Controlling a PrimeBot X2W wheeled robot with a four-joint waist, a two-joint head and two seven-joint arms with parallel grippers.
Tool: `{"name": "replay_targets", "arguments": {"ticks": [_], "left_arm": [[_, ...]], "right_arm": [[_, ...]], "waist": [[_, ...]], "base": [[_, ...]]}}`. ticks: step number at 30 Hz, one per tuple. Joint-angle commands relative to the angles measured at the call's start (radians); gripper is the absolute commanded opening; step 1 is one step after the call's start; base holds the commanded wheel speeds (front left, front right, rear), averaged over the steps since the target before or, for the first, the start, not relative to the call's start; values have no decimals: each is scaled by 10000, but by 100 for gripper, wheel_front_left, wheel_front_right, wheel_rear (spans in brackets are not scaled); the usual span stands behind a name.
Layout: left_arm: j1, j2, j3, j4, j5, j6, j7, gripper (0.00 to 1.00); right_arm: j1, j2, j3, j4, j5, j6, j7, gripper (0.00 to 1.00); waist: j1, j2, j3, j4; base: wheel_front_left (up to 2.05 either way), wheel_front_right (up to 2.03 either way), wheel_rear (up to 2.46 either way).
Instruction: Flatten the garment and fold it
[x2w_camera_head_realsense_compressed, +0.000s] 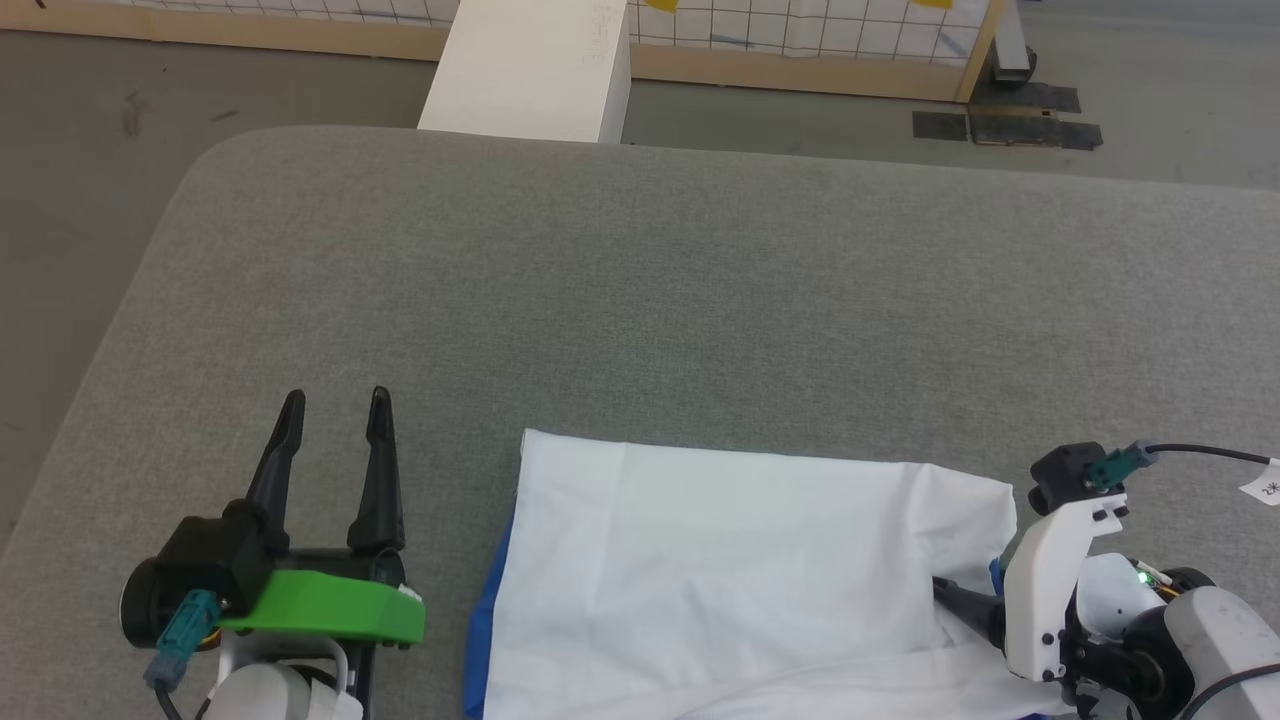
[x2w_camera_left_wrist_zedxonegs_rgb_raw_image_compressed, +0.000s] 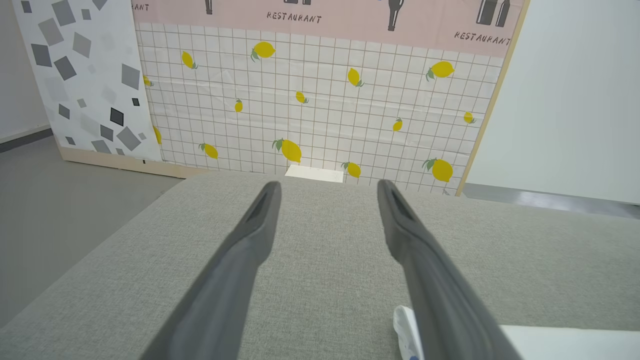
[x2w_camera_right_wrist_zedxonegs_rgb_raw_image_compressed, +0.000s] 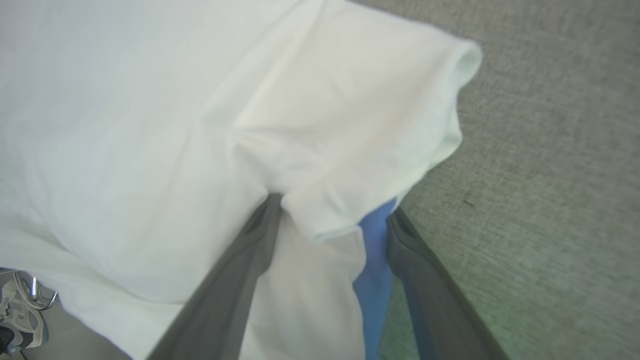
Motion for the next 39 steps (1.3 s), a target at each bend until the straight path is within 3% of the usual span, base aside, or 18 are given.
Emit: {"name": "replay_targets", "arguments": {"ticks": [1, 2, 10, 16, 23, 27, 34, 39], "left_arm": [[-168, -77, 45, 37, 117, -63, -46, 100], [-149, -98, 69, 53, 131, -80, -46, 100], [-44, -214, 232, 27, 245, -174, -47, 100], [14, -299, 301, -26, 327, -232, -47, 100], [64, -355, 309, 34, 419, -288, -47, 100], [53, -398, 304, 119, 441, -310, -47, 100], [120, -462, 327, 254, 414, -352, -47, 100], [214, -491, 371, 302, 394, -374, -47, 100]], "right_arm": [[237, 338, 426, 438, 88, -7, 61, 12], [204, 318, 396, 537, 88, -7, -4, 0], [-124, -16, -186, 775, 112, -7, -490, 0], [-206, -774, -1262, 1001, -98, -7, -559, 0], [-309, -1454, -2963, 1606, -1167, -7, -401, 0], [-471, -1367, -3528, 1664, -1783, -7, -286, 0], [-511, -1337, -3097, 533, -2746, -7, 698, 0], [-269, -1215, -2330, -1423, -2503, -7, 2312, 0]], "waist": [[0, 0, -12, -12], [0, 0, -27, -30], [0, 0, -109, -193], [0, 0, -172, -276], [0, 0, -156, -367], [0, 0, -181, -402], [0, 0, -370, -439], [0, 0, -555, -473]], "base": [[0, 0, 0], [0, 0, 0], [0, 0, 0], [0, 0, 0], [0, 0, 0], [0, 0, 0], [0, 0, 0], [0, 0, 0]]}}
